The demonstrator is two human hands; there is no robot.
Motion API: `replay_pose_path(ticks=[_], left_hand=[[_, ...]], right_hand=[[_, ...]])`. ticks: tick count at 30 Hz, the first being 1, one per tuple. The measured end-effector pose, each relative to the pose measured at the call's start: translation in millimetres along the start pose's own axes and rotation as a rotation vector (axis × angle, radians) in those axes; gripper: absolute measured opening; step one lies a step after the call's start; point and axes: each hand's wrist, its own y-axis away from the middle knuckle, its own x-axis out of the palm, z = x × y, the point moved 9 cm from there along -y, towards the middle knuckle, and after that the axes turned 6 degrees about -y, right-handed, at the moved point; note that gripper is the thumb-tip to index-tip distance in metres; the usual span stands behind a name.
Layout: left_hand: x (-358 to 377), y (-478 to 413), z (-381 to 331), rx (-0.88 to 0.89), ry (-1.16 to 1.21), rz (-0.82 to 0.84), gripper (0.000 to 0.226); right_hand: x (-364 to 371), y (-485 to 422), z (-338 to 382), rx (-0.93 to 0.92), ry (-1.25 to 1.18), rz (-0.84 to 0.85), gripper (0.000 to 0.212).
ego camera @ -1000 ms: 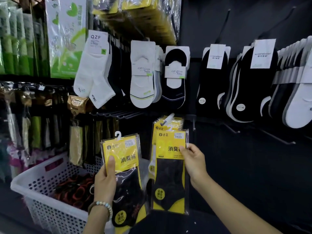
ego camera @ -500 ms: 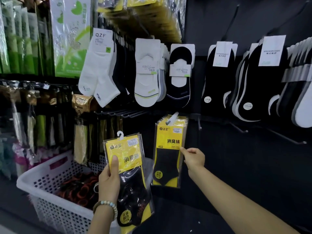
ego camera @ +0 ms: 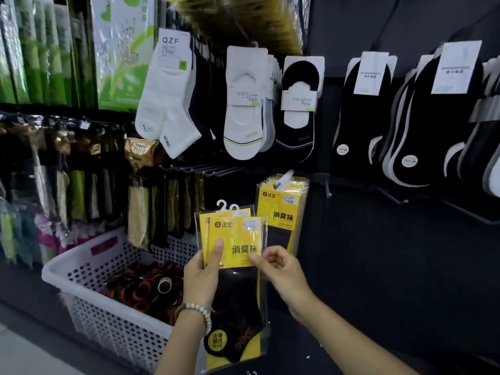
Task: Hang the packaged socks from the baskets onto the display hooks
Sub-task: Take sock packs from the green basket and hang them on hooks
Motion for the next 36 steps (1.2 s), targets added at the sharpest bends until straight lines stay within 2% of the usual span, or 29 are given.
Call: replay_pose_path(ticks=[3,7,10,16,21,23,26,29,32,36], left_hand=[[7,1,3,-0.033,0.018,0.031,0.025],[10,3,-5,0.014,-0.009,0.078,0.031],[5,0,-4,0.027,-0.03,0.055,0.022],[-24,-13,4,0.023,0.005,-0.065,0.022],[-45,-21,5,0.054,0.012,-0.139,0.052],[-48,-22,6,0.052,0.024,-0.144,0.054],[-44,-19,4,0.047,0.03,-0.127,0.046],[-36,-17,2,0.031,0.024,-0.088,0.026],[-29,-14,-1,0.04,0.031,-0.059,0.013],[-18,-10,-4,0.069,-0.013,-0.003,0.01]], right_hand=[[-3,1,0,-0.02,0.019,-0.002,0.024],[-21,0,-6,0.002,-0.056,-0.067,0.017],[-44,-3,-3,-0.008,-0.132,-0.19,0.015],[-88,-5,20,-0.119,-0.208,-0.454,0.01],[-85,-24,30,-0.137,-0.178,-0.475,0.011],[-79,-32,28,-0.122,-0.149,-0.466,0.013],[-76,-42,18,-0.06,-0.156,-0.491,0.012],[-81,-48,3,0.012,-0.215,-0.552,0.014],[-91,-47,-3,0.021,-0.079,-0.63,0.013],[-97,-32,-6,-0.031,0.068,-0.673,0.021]])
